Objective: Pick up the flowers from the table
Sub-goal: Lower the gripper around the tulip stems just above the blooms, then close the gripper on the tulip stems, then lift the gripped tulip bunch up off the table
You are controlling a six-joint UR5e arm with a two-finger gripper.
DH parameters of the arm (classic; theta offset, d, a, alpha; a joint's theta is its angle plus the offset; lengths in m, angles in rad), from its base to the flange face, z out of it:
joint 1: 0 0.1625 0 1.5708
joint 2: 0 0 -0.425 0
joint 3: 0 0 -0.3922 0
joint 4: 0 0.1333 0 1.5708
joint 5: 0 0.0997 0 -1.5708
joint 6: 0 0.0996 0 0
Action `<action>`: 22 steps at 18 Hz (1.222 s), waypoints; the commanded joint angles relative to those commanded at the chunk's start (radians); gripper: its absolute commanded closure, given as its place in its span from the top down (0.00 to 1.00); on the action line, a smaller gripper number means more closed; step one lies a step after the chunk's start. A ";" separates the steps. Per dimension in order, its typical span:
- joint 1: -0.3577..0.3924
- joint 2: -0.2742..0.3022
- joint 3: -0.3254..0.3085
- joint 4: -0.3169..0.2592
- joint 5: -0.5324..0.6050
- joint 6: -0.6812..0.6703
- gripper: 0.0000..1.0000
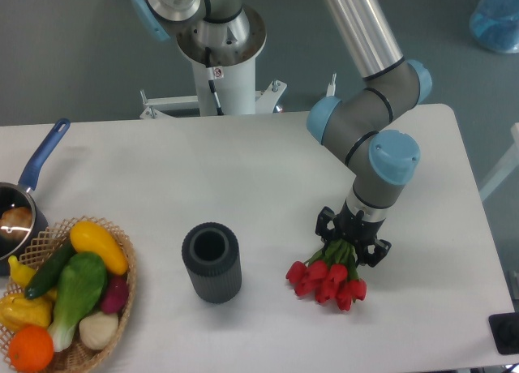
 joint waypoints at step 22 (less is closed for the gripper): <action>0.015 0.120 0.009 -0.005 -0.008 0.000 0.39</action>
